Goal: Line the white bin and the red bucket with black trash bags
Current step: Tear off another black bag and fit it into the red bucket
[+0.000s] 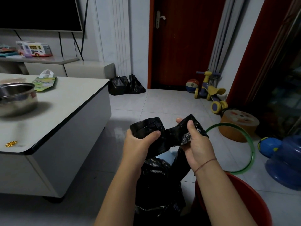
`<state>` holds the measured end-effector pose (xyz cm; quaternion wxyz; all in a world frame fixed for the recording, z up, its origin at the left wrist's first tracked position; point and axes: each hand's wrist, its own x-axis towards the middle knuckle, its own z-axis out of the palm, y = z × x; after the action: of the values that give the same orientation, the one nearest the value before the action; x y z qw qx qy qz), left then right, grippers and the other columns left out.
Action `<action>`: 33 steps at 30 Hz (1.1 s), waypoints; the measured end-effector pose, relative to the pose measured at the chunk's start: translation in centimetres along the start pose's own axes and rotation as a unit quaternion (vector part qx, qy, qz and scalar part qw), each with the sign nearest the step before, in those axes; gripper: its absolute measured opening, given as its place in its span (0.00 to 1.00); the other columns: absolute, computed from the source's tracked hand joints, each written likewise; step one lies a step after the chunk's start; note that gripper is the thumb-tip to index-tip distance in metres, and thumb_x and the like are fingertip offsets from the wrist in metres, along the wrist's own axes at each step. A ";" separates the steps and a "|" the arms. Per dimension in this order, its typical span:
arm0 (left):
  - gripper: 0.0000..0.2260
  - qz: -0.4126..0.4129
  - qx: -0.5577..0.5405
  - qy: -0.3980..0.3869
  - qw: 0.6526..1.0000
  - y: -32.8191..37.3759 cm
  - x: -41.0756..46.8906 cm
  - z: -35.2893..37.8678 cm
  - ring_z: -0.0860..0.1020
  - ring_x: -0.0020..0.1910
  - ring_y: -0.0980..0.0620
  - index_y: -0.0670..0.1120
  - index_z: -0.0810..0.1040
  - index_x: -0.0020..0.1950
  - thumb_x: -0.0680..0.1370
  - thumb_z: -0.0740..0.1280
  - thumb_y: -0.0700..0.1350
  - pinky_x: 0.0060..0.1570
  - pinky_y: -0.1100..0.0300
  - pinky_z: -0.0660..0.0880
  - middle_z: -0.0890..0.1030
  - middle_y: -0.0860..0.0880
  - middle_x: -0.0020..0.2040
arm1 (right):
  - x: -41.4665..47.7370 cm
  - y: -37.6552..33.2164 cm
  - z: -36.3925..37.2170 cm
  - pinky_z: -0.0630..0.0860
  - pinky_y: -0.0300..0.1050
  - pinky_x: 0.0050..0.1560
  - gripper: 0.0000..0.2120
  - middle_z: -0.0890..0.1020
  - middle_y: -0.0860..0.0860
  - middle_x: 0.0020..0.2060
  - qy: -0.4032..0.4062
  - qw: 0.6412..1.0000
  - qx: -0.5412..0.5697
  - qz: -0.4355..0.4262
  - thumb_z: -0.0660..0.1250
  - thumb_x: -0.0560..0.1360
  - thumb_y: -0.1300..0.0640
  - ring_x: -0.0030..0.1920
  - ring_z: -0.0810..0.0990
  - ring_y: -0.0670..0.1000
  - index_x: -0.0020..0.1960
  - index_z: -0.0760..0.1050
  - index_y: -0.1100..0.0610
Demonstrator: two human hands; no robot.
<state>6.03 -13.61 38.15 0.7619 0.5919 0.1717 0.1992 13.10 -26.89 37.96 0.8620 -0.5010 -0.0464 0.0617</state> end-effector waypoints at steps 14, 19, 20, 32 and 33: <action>0.24 0.062 0.085 0.147 0.983 -0.5 0.2 1.9 0.77 0.39 0.63 0.52 0.70 0.53 0.62 0.77 0.52 0.23 0.78 0.67 0.78 0.57 0.44 | -0.7 1.2 1.5 0.80 0.43 0.40 0.11 0.86 0.57 0.38 -0.057 0.998 -0.007 0.006 0.78 0.57 0.55 0.41 0.86 0.54 0.37 0.85 0.59; 0.24 0.066 0.088 0.153 0.982 -0.7 0.2 2.0 0.77 0.39 0.62 0.52 0.70 0.52 0.62 0.77 0.51 0.23 0.76 0.67 0.77 0.56 0.44 | -0.8 1.3 1.6 0.81 0.48 0.41 0.06 0.86 0.57 0.37 0.000 1.000 -0.023 0.000 0.77 0.62 0.59 0.41 0.85 0.56 0.37 0.84 0.60; 0.24 0.062 0.085 0.156 0.982 -0.6 0.1 2.1 0.77 0.39 0.62 0.52 0.69 0.52 0.63 0.77 0.51 0.23 0.75 0.68 0.77 0.56 0.44 | -0.7 1.2 1.6 0.82 0.49 0.41 0.03 0.86 0.57 0.37 0.016 1.000 -0.009 0.003 0.76 0.65 0.61 0.40 0.85 0.56 0.38 0.83 0.60; 0.25 -0.005 0.038 0.241 0.970 -1.5 0.3 4.8 0.72 0.36 0.60 0.48 0.63 0.55 0.66 0.75 0.49 0.30 0.63 0.66 0.70 0.56 0.40 | -0.7 2.4 4.1 0.80 0.50 0.51 0.06 0.84 0.50 0.43 0.157 0.982 -0.052 -0.089 0.73 0.71 0.60 0.47 0.84 0.52 0.48 0.82 0.54; 0.26 -0.019 0.032 0.238 0.971 -1.6 0.3 4.8 0.71 0.36 0.60 0.48 0.62 0.54 0.67 0.75 0.49 0.30 0.62 0.66 0.69 0.56 0.40 | -0.7 2.6 4.1 0.80 0.52 0.53 0.08 0.85 0.50 0.45 0.157 0.980 -0.069 -0.096 0.72 0.72 0.59 0.48 0.84 0.52 0.51 0.82 0.55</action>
<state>8.88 -17.78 37.77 0.6837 0.5480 0.3655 0.3142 11.71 -22.19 37.77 0.8238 -0.5560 0.0378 -0.1044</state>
